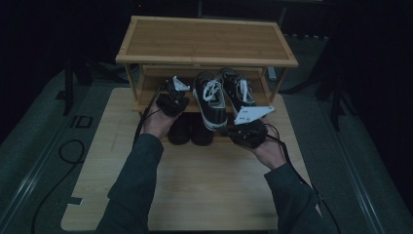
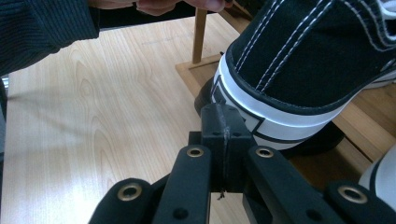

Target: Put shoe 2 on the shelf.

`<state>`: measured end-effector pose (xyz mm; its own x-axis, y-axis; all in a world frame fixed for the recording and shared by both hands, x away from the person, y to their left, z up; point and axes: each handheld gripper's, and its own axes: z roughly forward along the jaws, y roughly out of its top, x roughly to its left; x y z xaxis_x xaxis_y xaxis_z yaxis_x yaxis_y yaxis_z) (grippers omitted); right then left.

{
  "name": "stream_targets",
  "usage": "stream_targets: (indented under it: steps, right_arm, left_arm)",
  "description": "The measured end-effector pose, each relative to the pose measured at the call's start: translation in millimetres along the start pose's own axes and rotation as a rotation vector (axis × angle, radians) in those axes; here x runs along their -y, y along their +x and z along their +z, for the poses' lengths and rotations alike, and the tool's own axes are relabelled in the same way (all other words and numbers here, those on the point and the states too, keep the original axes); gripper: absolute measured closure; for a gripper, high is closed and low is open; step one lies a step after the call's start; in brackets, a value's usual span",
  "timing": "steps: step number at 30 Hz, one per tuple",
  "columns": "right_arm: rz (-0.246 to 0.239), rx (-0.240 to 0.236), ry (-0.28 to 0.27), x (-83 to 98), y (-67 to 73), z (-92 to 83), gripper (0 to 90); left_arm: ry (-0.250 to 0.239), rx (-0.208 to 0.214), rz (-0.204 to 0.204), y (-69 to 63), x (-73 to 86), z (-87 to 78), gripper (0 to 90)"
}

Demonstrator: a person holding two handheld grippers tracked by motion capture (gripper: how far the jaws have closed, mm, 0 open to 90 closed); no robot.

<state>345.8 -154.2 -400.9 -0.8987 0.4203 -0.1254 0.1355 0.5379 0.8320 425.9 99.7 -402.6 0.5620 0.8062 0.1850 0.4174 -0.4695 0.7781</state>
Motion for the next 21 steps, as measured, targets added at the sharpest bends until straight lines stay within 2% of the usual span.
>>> stream_targets:
  steps: [1,2,7,14,21]
  right_arm:
    - [-0.002,-0.001,-0.003,-0.1,0.1,0.6,90.0]
    - [-0.003,0.001,-0.002,-0.3,0.5,1.3,90.0]
    - [-0.019,0.009,0.000,-2.9,1.9,3.8,90.0]
    - [-0.034,0.014,0.001,-10.2,2.8,12.0,90.0]
    - [-0.048,0.015,0.000,-16.1,3.6,15.6,90.0]
  left_arm:
    - [-0.002,0.000,0.000,-0.1,0.2,0.0,90.0]
    - [0.022,-0.003,0.029,1.9,0.1,-1.6,90.0]
    - [0.002,0.000,0.001,0.5,0.2,-0.2,90.0]
    - [0.005,0.000,0.007,0.5,-0.2,-0.2,90.0]
    - [0.001,0.006,-0.005,0.5,-0.2,0.0,90.0]
